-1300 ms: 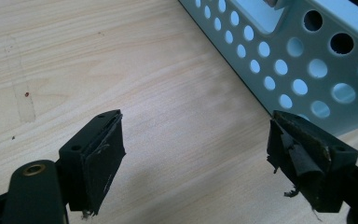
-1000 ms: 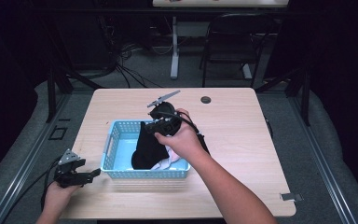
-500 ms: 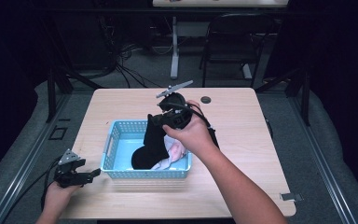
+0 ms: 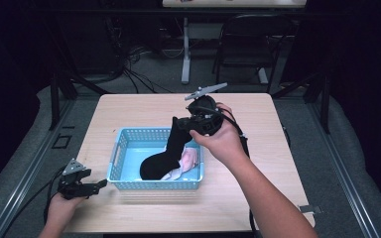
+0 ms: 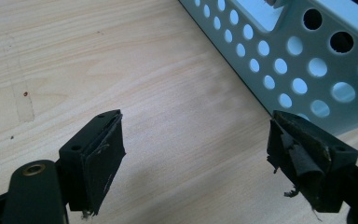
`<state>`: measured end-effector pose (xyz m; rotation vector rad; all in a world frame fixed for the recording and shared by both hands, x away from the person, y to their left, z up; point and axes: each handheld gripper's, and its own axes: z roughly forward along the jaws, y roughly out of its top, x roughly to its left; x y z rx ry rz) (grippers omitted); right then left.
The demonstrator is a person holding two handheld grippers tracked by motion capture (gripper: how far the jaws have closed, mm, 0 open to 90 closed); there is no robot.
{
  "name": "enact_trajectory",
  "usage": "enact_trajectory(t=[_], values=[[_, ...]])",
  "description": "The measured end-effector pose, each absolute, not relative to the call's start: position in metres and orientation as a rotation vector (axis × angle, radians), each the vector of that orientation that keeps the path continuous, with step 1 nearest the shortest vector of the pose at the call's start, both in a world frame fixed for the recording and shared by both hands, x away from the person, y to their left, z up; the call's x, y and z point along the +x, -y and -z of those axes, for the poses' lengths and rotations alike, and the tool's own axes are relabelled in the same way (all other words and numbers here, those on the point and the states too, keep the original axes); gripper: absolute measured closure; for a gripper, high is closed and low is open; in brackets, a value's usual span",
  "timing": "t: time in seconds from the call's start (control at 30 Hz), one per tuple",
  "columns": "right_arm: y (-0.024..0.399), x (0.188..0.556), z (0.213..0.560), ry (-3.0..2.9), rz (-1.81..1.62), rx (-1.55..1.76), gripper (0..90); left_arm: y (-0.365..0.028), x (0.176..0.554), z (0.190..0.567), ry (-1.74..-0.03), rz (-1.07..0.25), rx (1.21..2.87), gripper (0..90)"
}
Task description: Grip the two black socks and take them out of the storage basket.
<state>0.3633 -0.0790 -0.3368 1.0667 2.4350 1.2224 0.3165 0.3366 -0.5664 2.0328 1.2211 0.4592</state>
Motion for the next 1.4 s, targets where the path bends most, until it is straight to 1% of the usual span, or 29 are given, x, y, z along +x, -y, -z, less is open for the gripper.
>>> enact_trajectory(t=[0.27,0.77,1.07,1.4], values=[[0.103,0.358,0.331,-2.388,-1.234,1.103,88.0,-0.336,0.316,0.567,-1.223,-0.459,2.033,18.8],[0.148,0.351,0.332,-2.310,-1.209,1.180,88.0,-0.336,0.317,0.567,-1.219,-0.461,2.044,18.8],[0.164,0.351,0.352,-2.291,-1.181,1.255,88.0,-0.336,0.317,0.568,-1.223,-0.459,2.045,18.8],[0.178,0.352,0.395,-2.296,-1.154,1.341,87.9,-0.336,0.317,0.568,-1.227,-0.456,2.042,18.8]])
